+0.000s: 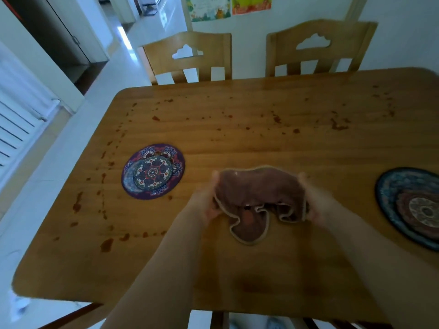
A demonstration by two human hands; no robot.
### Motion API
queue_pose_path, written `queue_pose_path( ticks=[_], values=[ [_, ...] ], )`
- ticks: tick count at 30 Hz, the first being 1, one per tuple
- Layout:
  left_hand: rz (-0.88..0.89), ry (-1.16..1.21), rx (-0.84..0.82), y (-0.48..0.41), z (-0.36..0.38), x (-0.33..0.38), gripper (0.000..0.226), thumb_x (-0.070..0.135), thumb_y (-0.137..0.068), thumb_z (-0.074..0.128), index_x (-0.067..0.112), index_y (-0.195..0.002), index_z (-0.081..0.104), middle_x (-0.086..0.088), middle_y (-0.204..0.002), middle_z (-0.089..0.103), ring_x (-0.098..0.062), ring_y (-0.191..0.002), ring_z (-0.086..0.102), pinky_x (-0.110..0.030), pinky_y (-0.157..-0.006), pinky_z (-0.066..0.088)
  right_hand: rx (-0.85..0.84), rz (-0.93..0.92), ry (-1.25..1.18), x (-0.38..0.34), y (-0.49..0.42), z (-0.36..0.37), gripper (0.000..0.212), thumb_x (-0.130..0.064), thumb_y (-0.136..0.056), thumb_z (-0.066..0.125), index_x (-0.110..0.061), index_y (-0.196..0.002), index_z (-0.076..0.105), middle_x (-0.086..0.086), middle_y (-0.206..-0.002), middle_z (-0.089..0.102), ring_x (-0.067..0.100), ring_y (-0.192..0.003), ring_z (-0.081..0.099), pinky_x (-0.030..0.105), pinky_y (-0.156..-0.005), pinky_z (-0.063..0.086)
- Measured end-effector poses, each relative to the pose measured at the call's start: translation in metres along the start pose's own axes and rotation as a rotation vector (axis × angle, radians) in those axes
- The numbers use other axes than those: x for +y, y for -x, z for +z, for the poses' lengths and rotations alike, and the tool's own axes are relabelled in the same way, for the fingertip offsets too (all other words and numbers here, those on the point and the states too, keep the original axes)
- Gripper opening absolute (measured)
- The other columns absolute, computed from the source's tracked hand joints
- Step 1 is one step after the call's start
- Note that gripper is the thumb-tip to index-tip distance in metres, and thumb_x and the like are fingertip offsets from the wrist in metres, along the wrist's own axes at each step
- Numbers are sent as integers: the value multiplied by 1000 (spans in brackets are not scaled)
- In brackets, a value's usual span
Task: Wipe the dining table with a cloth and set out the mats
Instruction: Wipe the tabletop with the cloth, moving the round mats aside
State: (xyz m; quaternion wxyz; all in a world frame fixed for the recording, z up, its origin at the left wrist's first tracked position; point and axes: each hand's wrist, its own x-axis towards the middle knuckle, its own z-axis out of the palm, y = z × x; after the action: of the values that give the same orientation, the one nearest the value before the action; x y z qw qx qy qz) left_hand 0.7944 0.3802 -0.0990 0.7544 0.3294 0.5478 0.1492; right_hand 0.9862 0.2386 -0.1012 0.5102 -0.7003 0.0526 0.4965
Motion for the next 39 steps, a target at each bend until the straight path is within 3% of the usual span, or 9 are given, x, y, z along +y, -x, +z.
queue_pose_path(
  ticks=[4,7,14,22,27,30,32,36,39],
  values=[
    [98,-510,237,-14,1,-18,80,25,-80,80,15,-145,34,-8,-131,55,-28,-108,60,-46,-92,54,166,-241,381,12,-8,11,37,-4,-93,59,-12,-127,45,9,-127,57,16,-88,53,27,-69,43],
    [165,-763,294,-17,-2,-19,76,15,-87,70,27,-148,25,-9,-132,51,-26,-100,60,-44,-84,58,258,-369,458,7,-9,8,60,-1,-95,51,-16,-148,26,10,-142,45,25,-111,54,28,-83,43],
    [192,-168,113,-8,-17,-2,25,4,-99,46,17,-96,67,-8,-86,63,-19,-74,60,-33,-69,55,11,-443,566,-4,-2,-12,24,-40,-98,52,-27,-116,58,-1,-119,54,23,-104,57,27,-72,48],
    [138,-107,166,-11,-14,-1,50,3,-91,61,18,-137,48,-5,-103,60,-21,-84,64,-31,-58,56,137,-357,358,-10,-16,-12,51,-2,-93,55,-15,-141,44,11,-146,45,25,-124,49,30,-94,43],
    [26,63,202,-11,-13,-6,70,4,-80,76,2,-140,39,-19,-115,62,-25,-85,68,-32,-53,57,129,-154,38,-9,-22,-18,79,-4,-82,72,-9,-148,28,15,-142,47,33,-121,52,47,-101,47],
    [98,-242,390,-12,-16,-17,67,24,-78,81,5,-130,44,-6,-116,57,-25,-96,63,-41,-82,57,260,-204,270,1,-20,-20,86,-16,-85,73,-13,-151,19,13,-152,34,35,-135,39,49,-109,38],
    [346,-508,504,-1,-20,-29,49,38,-79,78,17,-115,54,5,-104,59,-21,-95,62,-37,-80,55,375,-283,442,11,-6,-24,78,-29,-89,68,-10,-148,23,14,-147,40,35,-132,43,48,-105,41],
    [568,-1083,-35,28,-19,-67,40,69,-66,69,37,-89,63,18,-90,61,-1,-80,58,-25,-70,52,253,-752,1052,48,19,-27,25,-51,-89,60,-30,-98,50,-9,-91,57,3,-73,54,15,-55,38],
    [671,-1565,-109,20,-11,-86,48,64,-70,71,37,-108,61,17,-108,47,-4,-99,44,-24,-80,45,99,-783,1472,69,14,-23,31,-50,-90,57,-30,-114,51,-7,-112,49,11,-102,51,20,-72,39]
  ],
)
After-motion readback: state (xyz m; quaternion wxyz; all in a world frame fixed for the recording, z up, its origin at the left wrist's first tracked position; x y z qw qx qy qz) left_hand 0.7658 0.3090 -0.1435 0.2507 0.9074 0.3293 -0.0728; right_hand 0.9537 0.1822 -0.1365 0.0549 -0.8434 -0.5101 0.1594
